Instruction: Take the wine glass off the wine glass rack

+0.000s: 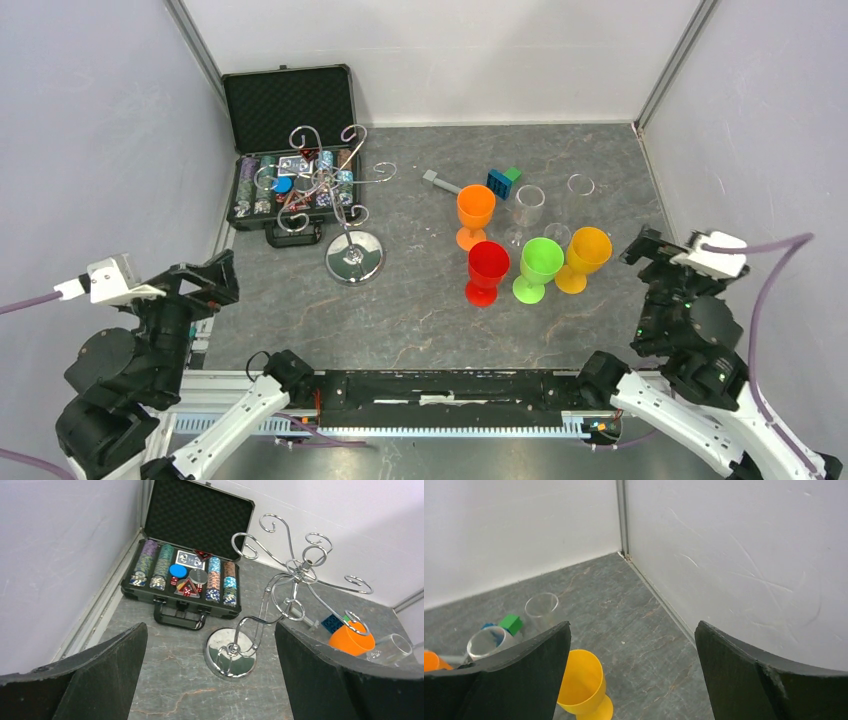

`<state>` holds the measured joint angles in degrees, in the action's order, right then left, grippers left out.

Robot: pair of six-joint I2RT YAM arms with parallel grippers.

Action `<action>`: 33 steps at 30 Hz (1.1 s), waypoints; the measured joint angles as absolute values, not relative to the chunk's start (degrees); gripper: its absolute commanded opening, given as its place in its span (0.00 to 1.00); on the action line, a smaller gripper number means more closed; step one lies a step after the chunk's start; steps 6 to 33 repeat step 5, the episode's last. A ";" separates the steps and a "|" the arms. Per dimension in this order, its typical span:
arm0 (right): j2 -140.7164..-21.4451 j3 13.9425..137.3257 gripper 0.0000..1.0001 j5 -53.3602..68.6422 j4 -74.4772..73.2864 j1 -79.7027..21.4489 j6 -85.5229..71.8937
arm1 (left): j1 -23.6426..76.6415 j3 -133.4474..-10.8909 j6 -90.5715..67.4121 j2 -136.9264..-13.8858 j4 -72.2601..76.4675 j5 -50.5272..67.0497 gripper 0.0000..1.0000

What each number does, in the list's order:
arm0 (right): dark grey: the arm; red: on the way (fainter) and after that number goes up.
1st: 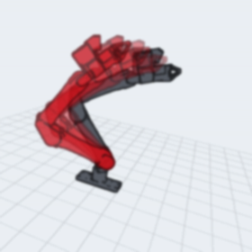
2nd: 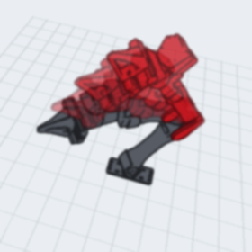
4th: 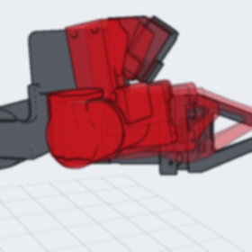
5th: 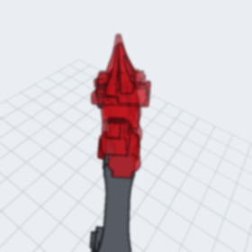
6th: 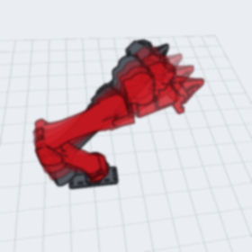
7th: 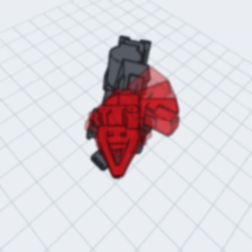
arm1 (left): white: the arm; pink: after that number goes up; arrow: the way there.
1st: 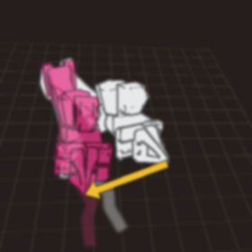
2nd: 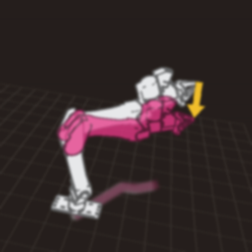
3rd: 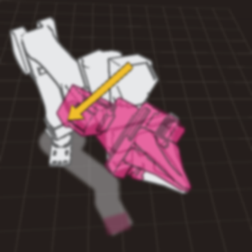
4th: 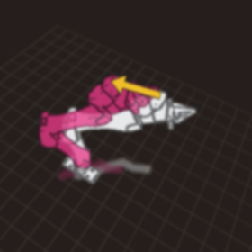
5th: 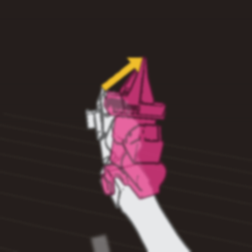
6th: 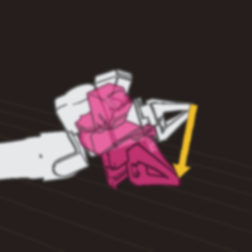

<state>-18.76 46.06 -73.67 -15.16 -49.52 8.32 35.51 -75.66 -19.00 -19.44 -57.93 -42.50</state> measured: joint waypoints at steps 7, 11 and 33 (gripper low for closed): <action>-14.90 45.71 0.98 -76.99 -13.23 -49.50 8.47 | 35.51 -75.66 -18.13 -19.09 -58.48 -43.66 1.00; -14.90 45.71 0.98 -76.99 -13.23 -49.50 8.47 | 35.51 -75.66 -18.13 -19.09 -58.48 -43.66 1.00; -14.90 45.71 0.98 -76.99 -13.23 -49.50 8.47 | 35.51 -75.66 -18.13 -19.09 -58.48 -43.66 1.00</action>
